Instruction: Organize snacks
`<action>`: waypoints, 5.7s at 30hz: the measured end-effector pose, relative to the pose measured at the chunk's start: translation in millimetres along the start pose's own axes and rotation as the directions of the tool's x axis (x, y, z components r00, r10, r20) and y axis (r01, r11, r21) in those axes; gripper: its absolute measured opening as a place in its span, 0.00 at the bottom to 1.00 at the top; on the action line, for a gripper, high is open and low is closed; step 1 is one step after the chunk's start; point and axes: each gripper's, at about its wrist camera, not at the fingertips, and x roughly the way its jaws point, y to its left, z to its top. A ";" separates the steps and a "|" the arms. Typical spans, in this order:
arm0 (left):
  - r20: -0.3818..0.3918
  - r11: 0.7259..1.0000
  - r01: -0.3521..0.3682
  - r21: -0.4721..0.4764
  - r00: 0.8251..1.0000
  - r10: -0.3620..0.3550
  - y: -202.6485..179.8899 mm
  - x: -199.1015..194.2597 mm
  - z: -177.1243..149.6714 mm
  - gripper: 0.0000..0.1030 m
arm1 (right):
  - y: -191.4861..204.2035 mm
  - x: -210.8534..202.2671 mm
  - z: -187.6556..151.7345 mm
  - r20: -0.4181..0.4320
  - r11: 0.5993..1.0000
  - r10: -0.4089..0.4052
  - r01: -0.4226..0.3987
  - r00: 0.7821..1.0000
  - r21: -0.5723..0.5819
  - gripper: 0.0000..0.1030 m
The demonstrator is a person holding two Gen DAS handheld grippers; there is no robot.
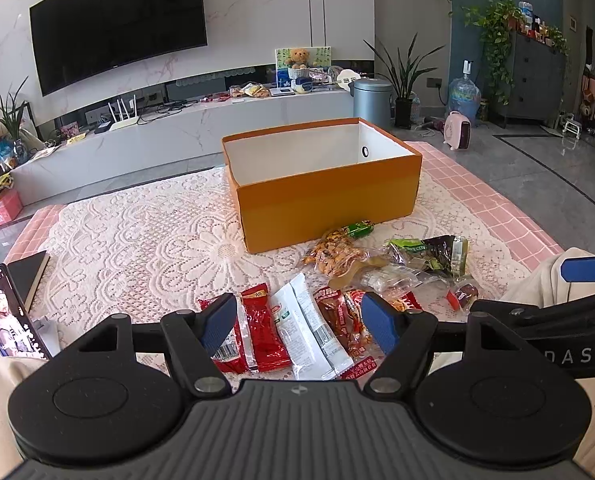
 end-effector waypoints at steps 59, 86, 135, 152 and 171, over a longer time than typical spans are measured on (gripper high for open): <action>-0.194 0.951 0.178 -0.253 0.954 -0.230 51.8 69.1 -9.1 0.69 | -7.7 52.2 -12.2 0.052 0.992 0.117 -0.115 0.992 -0.048 0.66; -0.460 0.923 -0.117 -0.366 0.885 -0.070 97.8 176.3 -7.6 0.80 | 72.8 163.4 12.3 -0.163 0.920 0.367 -0.383 0.916 -0.078 0.26; -0.280 0.921 0.008 -0.389 0.952 -0.126 71.8 123.7 -0.4 0.77 | 23.2 89.6 22.0 0.082 0.950 0.312 -0.308 0.947 -0.060 0.01; -0.163 0.967 0.053 -0.247 0.982 -0.095 51.1 99.4 80.7 0.77 | -9.3 59.8 79.3 0.207 0.960 0.279 -0.264 0.938 -0.099 0.01; -0.161 0.988 0.045 -0.150 0.985 -0.069 49.4 182.7 169.7 0.77 | -22.6 143.1 202.8 0.273 0.954 0.294 -0.296 0.916 -0.036 0.00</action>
